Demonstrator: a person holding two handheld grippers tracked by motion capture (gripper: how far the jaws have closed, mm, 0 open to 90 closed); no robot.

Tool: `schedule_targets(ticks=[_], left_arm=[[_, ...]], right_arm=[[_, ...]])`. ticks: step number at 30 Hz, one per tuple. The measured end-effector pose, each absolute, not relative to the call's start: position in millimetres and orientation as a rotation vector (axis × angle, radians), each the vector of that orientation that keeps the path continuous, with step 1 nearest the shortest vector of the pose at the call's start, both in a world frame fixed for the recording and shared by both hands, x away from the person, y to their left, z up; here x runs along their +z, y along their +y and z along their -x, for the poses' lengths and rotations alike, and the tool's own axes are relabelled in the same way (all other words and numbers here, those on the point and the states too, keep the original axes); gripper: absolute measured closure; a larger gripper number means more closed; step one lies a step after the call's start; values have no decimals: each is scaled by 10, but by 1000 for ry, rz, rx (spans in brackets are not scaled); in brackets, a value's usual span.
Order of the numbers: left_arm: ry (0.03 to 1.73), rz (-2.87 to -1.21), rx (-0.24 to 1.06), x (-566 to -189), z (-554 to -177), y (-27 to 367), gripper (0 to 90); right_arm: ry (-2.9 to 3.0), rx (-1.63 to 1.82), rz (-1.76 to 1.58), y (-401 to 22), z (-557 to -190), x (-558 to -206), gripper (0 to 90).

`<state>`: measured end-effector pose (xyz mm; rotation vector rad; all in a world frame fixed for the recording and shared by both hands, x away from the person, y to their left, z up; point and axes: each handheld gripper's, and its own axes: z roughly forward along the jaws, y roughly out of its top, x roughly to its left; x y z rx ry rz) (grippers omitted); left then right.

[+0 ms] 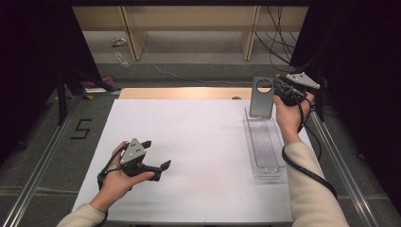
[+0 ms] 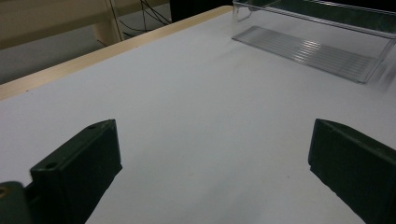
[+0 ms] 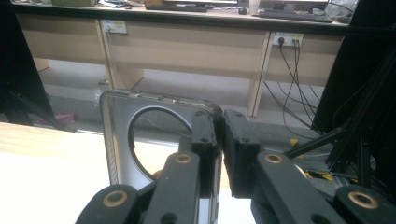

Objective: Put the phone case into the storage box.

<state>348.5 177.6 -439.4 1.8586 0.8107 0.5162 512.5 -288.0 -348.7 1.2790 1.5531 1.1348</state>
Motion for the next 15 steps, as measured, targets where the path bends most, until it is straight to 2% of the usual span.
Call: schedule_targets(ticks=[15], left_arm=[[812, -1857, 515, -4394, -3486, 1779, 19]], right_arm=[[1569, 1113, -1309, -2882, -5228, -3578, 836]])
